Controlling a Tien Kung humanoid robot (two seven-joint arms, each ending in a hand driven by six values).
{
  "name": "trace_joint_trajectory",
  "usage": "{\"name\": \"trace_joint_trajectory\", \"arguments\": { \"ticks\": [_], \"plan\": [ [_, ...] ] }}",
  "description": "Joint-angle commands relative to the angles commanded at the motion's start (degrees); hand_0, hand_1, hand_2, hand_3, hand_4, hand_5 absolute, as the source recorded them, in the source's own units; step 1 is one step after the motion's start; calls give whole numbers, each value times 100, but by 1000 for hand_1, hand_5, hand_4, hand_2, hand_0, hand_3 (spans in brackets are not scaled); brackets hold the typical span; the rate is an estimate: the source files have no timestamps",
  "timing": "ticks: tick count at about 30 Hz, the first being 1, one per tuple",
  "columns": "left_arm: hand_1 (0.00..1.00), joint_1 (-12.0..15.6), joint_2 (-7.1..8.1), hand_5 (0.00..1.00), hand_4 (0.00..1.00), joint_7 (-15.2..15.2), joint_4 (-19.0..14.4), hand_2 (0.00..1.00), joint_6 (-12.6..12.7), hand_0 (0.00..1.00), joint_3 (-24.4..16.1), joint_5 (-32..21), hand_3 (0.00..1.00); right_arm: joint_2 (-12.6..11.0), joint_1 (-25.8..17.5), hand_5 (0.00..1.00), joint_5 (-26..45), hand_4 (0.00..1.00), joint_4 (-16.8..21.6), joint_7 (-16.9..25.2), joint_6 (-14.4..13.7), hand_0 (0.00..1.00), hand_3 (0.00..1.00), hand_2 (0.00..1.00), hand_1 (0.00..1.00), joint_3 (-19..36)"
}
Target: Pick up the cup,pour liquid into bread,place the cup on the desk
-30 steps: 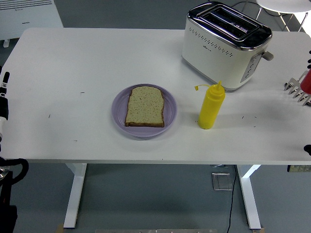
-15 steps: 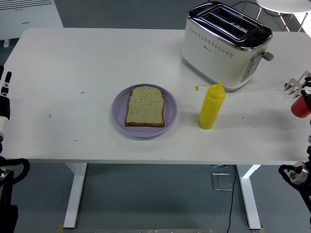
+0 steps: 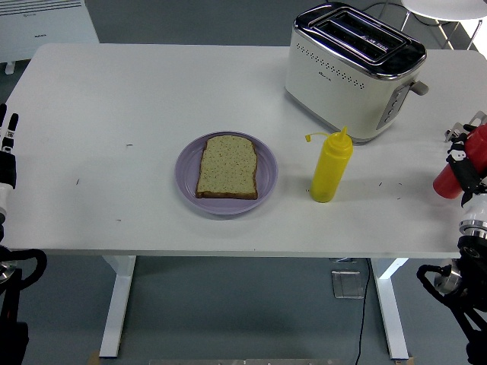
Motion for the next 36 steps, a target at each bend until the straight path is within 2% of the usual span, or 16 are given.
{"name": "trace_joint_trajectory", "arguments": {
  "ticks": [1,2,7,8,13,14,20,21,26,27,32,33,36],
  "plan": [
    [774,-2,0,998,466,0,-1,786,-1,803,0,1,753,6,13,2,17,352,-72,0,23,317,502,389,299,-38],
    [774,-4,0,998,466,0,0,786,-1,802,1,1,753,9,18,63,22,316,-109,0,36,364,514,415,358,-55],
    [774,-7,-1,998,466,1,0,786,-3,802,9,2,753,21,7,63,1,316,-211,0,56,364,514,415,358,-93],
    [773,-5,-1,998,465,-1,0,786,-1,801,4,1,753,25,2,98,20,319,-225,0,50,378,521,445,424,-91],
    [773,2,2,998,465,-1,0,786,-2,801,9,1,753,25,-18,98,56,319,-273,0,48,378,521,445,424,-100],
    [773,4,0,998,465,-1,1,786,-2,801,12,2,753,25,-23,224,57,465,-283,0,46,469,533,484,447,-107],
    [773,16,-1,998,465,-9,1,786,-1,802,26,-1,753,33,-83,224,1,465,-329,0,-2,469,533,484,447,-148],
    [773,20,-1,998,465,-14,1,786,0,802,28,-3,753,30,-105,224,-10,561,-326,0,-23,566,576,513,501,-159],
    [773,28,0,998,465,-18,4,786,2,802,46,-5,753,35,-213,224,-106,561,-275,0,-160,566,576,513,501,-168],
    [774,30,1,998,465,-18,4,785,1,802,50,-5,753,37,-237,219,-138,657,-261,0,-182,653,737,579,567,-165],
    [774,37,7,998,465,-19,3,785,1,802,61,-5,753,55,-358,219,-331,657,-177,0,-212,653,737,579,567,-107],
    [774,39,9,998,465,-21,1,785,1,802,63,-5,753,59,-394,224,-405,709,-145,0,-212,762,861,735,666,-88],
    [774,36,13,998,465,-34,-2,785,2,802,64,-9,753,60,-463,224,-580,709,-67,0,-173,762,861,735,666,-43]
  ]
}}
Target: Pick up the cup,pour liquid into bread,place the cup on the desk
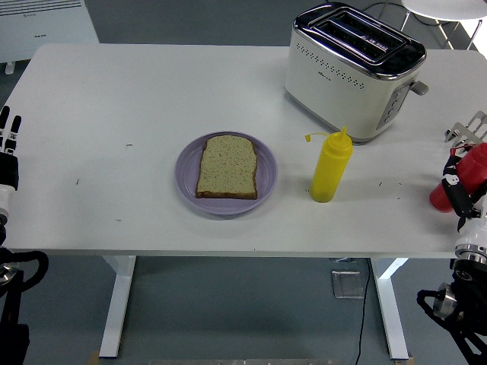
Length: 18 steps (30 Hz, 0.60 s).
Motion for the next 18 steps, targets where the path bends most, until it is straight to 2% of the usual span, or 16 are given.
{"name": "trace_joint_trajectory", "arguments": {
  "ticks": [2,3,8,9,14,15,18],
  "plan": [
    [774,-5,2,998,465,-4,-3,785,0,802,-4,1,753,1,-36,224,-105,709,50,0,66,762,861,735,666,27],
    [773,-6,2,998,465,-5,-4,786,0,803,-6,2,751,2,-44,226,-134,738,61,0,84,850,935,867,749,33],
    [773,-20,1,998,465,-3,-6,786,-1,803,-19,4,751,-6,-48,226,-382,738,92,0,188,850,935,867,749,80],
    [773,-23,2,998,463,-3,-6,785,-1,804,-18,4,753,-5,-53,218,-421,762,101,0,201,915,991,936,807,99],
    [773,-38,8,998,463,-4,-10,785,-1,804,-33,6,753,8,-123,218,-669,762,165,0,274,915,991,936,807,244],
    [773,-40,10,998,463,-4,-12,785,-1,804,-40,6,752,18,-147,214,-730,781,176,-26,290,951,998,970,856,305],
    [773,-45,13,998,463,-5,-16,785,-1,804,-51,5,752,29,-198,214,-820,781,190,-87,320,951,998,970,856,429]
  ]
}}
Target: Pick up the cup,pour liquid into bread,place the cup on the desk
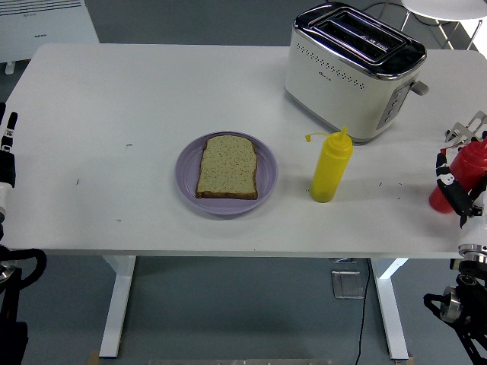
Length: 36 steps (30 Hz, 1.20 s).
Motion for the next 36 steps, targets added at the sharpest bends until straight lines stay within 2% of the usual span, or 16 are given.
{"name": "trace_joint_trajectory", "arguments": {
  "ticks": [16,29,32,33,36],
  "plan": [
    [774,-23,6,998,463,7,0,785,-5,805,9,5,751,-44,-319,201,-239,799,517,-35,16,968,998,982,867,565],
    [774,-35,14,998,463,10,-7,784,-8,805,-7,13,749,-175,-536,207,-635,819,1692,-50,-12,970,998,977,866,1114],
    [774,-35,14,998,463,11,-7,784,-7,805,-16,13,749,-249,-581,207,-652,819,2009,-64,86,970,998,977,866,1209],
    [774,-35,14,998,461,12,-8,783,-7,805,-18,13,748,-268,-591,308,-645,785,2093,-61,110,946,953,944,860,1220],
    [774,-37,14,998,461,13,-9,783,-8,805,-15,12,748,-340,-639,308,-336,785,2423,-68,323,946,953,944,860,1300]
  ]
}}
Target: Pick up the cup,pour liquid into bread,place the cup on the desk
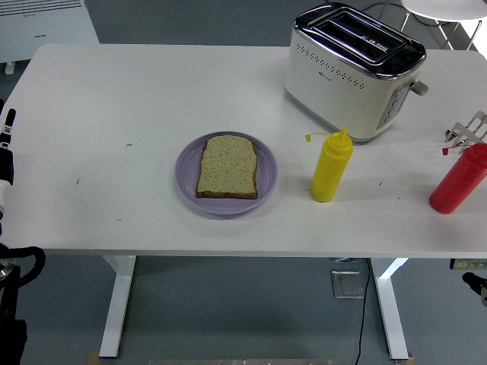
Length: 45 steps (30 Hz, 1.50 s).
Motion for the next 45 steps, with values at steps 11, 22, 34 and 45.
{"name": "trace_joint_trajectory", "arguments": {
  "ticks": [11,22,34,45],
  "plan": [
    [771,16,-4,998,462,2,8,779,8,804,-6,-6,747,28,-45,457,2466,686,-273,-1363,1963,844,769,786,764,1377],
    [771,49,-17,998,461,11,45,778,-2,804,52,-4,745,41,-5,530,4712,618,-748,-1739,2738,799,723,735,724,1521],
    [771,77,-1,998,461,0,29,775,-4,801,57,-7,743,103,-20,563,4823,589,-918,-1731,2690,788,716,723,713,1545],
    [771,62,0,998,461,-3,19,775,-6,801,36,-3,743,132,3,548,4863,560,-923,-1738,2693,784,702,715,707,1568]
  ]
}}
